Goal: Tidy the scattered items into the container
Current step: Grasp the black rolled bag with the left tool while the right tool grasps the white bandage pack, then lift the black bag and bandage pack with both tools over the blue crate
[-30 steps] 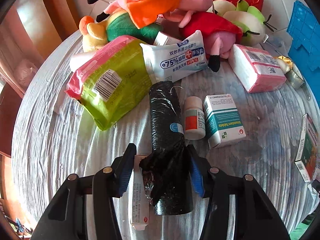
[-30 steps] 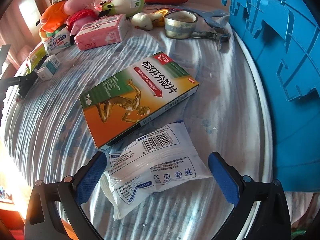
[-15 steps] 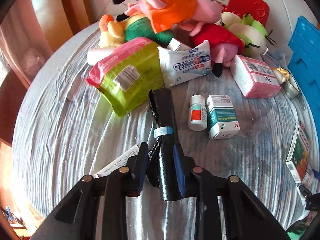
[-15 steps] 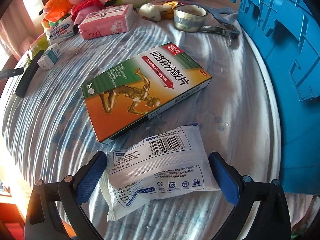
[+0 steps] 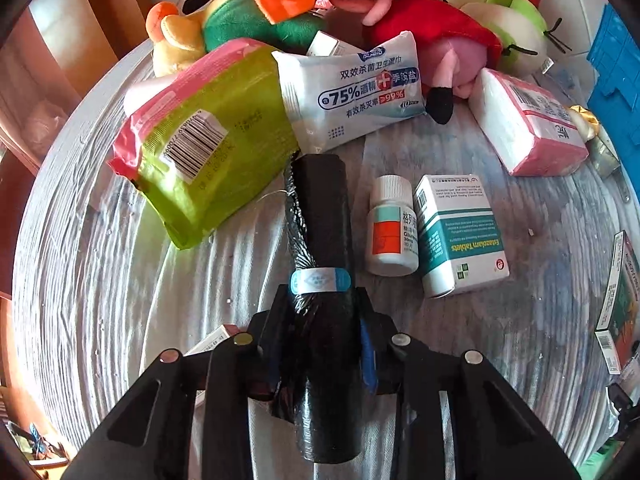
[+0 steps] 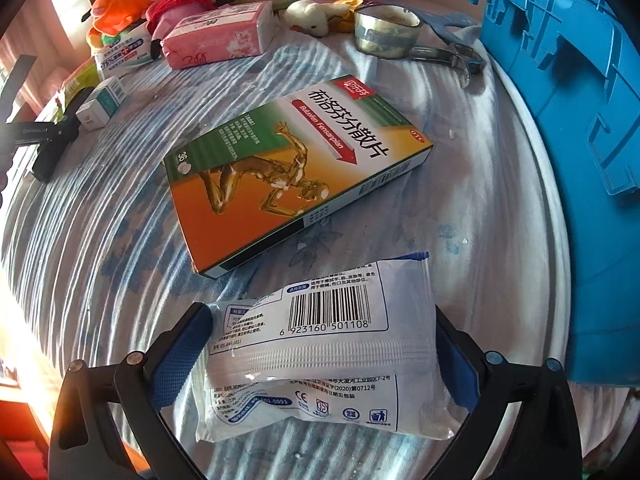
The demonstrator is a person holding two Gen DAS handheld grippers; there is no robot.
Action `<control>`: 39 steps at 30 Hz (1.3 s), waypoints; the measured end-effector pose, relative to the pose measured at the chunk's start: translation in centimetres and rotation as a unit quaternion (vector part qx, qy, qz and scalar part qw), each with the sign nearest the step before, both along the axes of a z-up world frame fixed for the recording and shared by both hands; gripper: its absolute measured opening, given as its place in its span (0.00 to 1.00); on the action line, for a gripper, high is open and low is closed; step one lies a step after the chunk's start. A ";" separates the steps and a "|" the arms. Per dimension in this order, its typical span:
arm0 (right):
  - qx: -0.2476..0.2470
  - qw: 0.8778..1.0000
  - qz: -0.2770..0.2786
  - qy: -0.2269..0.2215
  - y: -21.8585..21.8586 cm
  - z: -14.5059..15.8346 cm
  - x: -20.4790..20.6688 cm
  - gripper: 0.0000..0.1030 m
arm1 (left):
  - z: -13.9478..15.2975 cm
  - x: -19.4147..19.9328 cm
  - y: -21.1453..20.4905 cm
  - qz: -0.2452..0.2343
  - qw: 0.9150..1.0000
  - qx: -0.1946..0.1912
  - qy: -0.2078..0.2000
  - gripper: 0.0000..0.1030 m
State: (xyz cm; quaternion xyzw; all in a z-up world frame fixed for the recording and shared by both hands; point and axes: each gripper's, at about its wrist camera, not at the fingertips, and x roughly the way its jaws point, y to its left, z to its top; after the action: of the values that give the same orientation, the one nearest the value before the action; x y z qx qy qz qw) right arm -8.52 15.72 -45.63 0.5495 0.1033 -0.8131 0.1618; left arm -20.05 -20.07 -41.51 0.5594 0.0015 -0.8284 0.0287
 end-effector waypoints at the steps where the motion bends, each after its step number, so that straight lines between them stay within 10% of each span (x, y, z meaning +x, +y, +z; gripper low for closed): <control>1: 0.000 1.000 0.000 -0.001 0.0 0.0 0.0 1.00 | 0.2 0.2 0.0 0.000 1.000 0.000 0.004 0.28; 6: -0.004 1.000 0.012 0.010 -0.3 0.7 0.2 0.72 | 1.9 2.0 0.0 0.000 1.000 0.007 0.028 0.28; 17: -0.014 0.999 0.014 0.027 -0.3 3.0 0.0 0.48 | 5.6 5.1 -0.3 -0.004 0.998 0.010 0.064 0.28; 33: -0.009 1.000 0.003 0.003 0.8 2.1 1.7 0.78 | 7.0 7.4 -0.9 -0.006 0.997 0.011 0.072 0.28; 39: -0.010 1.000 0.008 0.007 0.7 2.0 2.4 0.47 | 7.6 7.8 -0.5 -0.005 0.997 0.012 0.078 0.28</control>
State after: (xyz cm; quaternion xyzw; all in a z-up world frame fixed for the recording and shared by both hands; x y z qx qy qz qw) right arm -6.14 16.39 -43.61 0.5414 0.1012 -0.8165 0.1732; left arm -12.27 -20.62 -33.87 0.4937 0.0106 -0.8694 0.0177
